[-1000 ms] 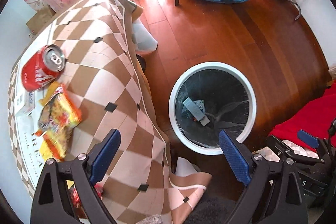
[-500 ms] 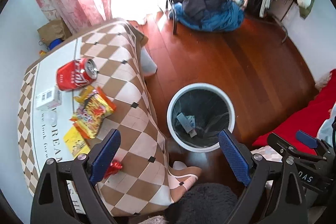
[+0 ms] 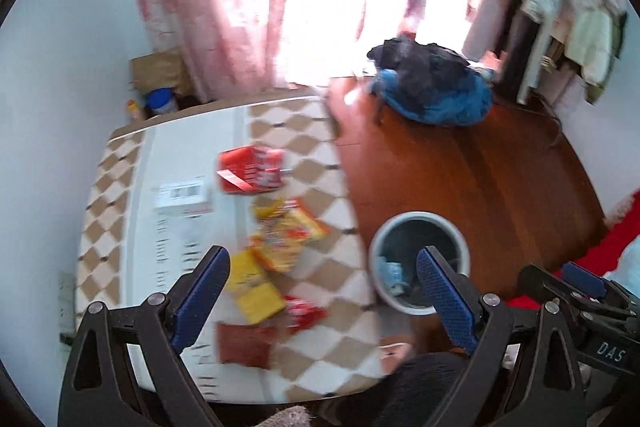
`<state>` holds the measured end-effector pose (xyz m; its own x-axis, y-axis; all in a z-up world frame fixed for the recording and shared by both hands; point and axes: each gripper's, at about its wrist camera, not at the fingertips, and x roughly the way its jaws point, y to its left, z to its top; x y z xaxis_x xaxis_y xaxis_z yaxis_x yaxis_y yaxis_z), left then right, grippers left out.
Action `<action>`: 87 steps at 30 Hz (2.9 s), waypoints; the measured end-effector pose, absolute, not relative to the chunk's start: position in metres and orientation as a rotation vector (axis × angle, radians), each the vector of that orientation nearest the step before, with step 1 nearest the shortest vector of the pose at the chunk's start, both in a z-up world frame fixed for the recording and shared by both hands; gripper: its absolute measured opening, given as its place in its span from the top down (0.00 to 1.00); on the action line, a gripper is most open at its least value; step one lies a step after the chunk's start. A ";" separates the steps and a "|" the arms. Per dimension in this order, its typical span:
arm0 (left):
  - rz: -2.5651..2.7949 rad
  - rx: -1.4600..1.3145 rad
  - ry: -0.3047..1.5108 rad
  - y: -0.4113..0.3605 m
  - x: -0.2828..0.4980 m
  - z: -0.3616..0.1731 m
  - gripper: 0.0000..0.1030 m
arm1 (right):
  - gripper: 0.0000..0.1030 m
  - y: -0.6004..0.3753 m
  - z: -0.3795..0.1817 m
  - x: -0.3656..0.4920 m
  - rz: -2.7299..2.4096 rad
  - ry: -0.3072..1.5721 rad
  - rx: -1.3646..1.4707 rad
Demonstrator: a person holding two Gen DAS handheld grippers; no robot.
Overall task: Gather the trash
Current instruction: 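Move both grippers back toward the table, then grasp the brown wrapper with left gripper while right grasps red chip bag, then carry both wrappers over the white bin and release them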
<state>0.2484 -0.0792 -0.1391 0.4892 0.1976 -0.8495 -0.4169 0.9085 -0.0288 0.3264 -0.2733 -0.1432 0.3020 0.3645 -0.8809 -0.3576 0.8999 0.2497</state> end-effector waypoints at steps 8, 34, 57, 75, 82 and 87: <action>0.632 -0.287 1.139 0.025 0.184 -0.227 0.07 | 0.03 -0.179 -0.231 0.304 0.591 1.348 -0.086; 0.428 -0.395 1.364 0.001 0.157 -0.352 0.07 | 0.75 -0.155 -0.333 0.287 0.569 1.477 -0.045; 0.495 -0.337 1.267 0.002 0.128 -0.313 0.61 | 0.77 -0.166 -0.315 0.258 0.622 1.403 -0.070; 0.393 -0.267 1.013 -0.036 0.195 -0.198 0.62 | 0.78 -0.207 -0.185 0.299 0.666 1.150 0.103; 0.242 -0.224 1.005 -0.102 0.285 -0.200 0.62 | 0.78 -0.279 -0.210 0.362 0.505 1.162 0.136; 0.140 -0.215 1.082 -0.154 0.353 -0.241 0.62 | 0.78 -0.335 -0.270 0.410 0.377 1.248 0.143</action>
